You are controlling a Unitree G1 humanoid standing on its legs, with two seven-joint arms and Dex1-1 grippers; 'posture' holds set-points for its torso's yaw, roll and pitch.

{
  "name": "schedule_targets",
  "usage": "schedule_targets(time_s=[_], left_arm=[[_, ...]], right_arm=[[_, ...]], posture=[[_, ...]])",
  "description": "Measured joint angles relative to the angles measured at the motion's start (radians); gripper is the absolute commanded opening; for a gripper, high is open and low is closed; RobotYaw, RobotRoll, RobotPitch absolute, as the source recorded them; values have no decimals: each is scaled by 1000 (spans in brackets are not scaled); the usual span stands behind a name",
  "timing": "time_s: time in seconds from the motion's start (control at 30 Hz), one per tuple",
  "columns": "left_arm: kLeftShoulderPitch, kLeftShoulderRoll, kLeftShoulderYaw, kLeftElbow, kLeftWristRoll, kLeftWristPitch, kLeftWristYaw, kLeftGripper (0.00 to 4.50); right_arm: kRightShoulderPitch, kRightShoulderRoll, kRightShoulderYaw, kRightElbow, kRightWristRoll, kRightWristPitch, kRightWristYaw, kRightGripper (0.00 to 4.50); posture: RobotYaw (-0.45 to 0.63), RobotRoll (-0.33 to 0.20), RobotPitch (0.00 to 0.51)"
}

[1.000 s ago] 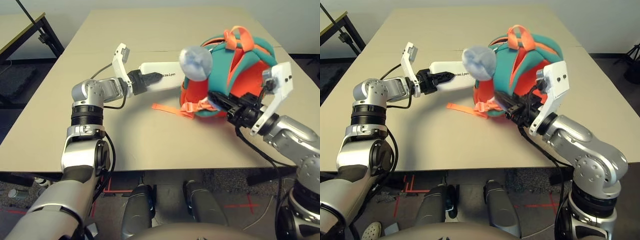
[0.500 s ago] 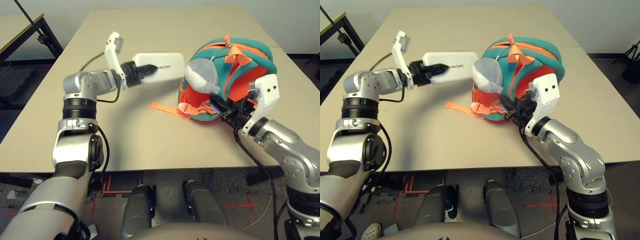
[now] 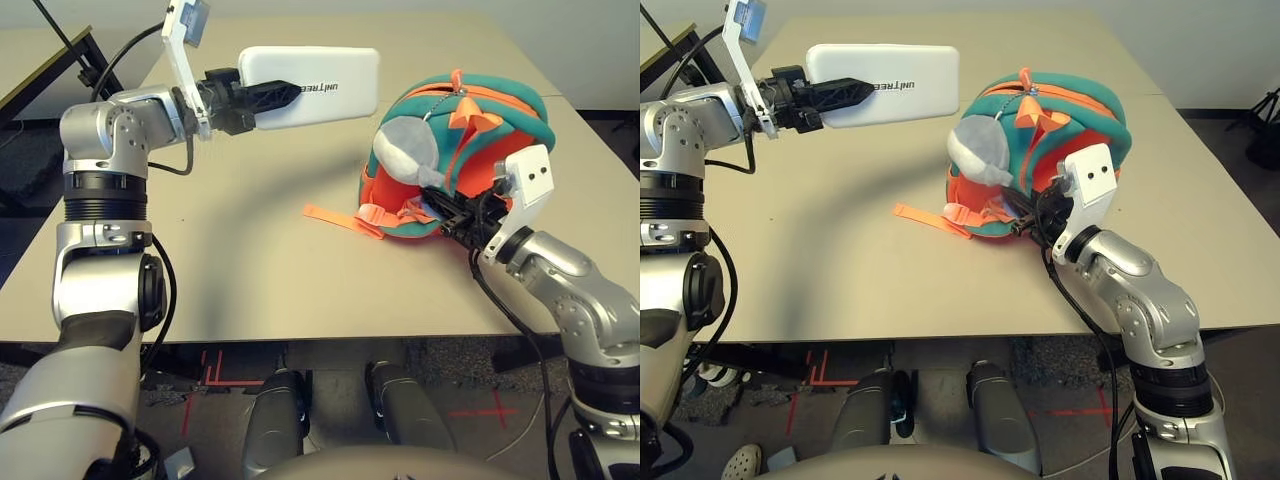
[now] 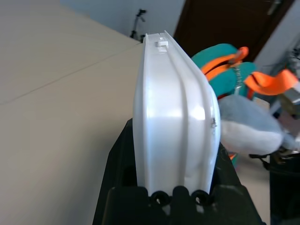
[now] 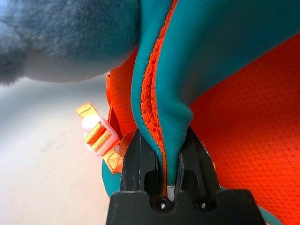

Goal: Put the pencil case into the backpack and zip it.

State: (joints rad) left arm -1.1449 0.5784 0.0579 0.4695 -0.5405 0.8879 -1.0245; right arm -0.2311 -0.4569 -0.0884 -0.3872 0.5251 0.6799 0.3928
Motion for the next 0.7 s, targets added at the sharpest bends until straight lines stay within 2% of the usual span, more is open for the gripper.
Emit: schedule_targets(time_s=[0.37, 0.7], left_arm=[[-38, 19, -21, 67, 30, -22, -99, 1218], [-58, 54, -19, 74, 27, 19, -181, 1218]], right_arm=[[9, 2, 1, -1, -6, 0, 1, 158], [19, 4, 2, 6, -31, -16, 11, 158]], posture=[[-245, 0, 108], [-240, 0, 97]])
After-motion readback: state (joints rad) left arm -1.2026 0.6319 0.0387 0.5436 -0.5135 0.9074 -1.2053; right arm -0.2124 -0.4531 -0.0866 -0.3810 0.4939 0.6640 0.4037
